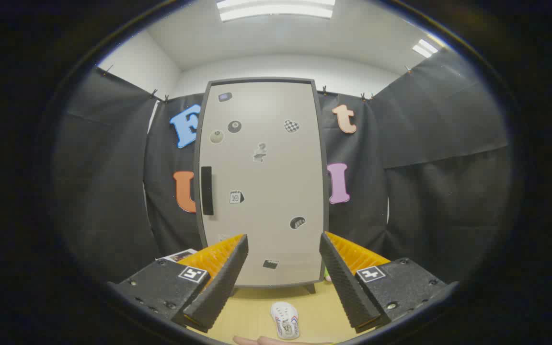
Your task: Open the shoe cabinet door, grab the shoes and put them into the shoe cabinet, then close the shoe cabinet door.
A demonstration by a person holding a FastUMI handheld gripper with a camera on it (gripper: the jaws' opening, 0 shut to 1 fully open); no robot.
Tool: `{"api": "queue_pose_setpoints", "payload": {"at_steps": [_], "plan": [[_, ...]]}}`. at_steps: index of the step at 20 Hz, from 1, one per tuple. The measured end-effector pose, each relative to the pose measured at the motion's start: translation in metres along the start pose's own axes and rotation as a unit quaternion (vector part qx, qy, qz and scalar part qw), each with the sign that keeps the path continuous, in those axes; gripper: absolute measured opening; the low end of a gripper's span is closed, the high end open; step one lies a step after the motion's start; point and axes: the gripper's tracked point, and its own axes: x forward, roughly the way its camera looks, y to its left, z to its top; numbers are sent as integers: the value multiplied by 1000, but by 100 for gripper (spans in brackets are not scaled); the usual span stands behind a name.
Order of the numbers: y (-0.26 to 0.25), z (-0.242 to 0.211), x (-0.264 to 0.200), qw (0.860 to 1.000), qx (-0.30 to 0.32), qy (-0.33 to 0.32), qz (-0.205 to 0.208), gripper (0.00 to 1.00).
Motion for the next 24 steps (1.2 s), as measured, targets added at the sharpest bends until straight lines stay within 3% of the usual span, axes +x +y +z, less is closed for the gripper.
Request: {"api": "queue_pose_setpoints", "payload": {"at_steps": [12, 24], "plan": [[-1, 0, 13, 1000, -9, -2, 4, 98], [55, 20, 61, 998, -11, -18, 59, 98]]}}
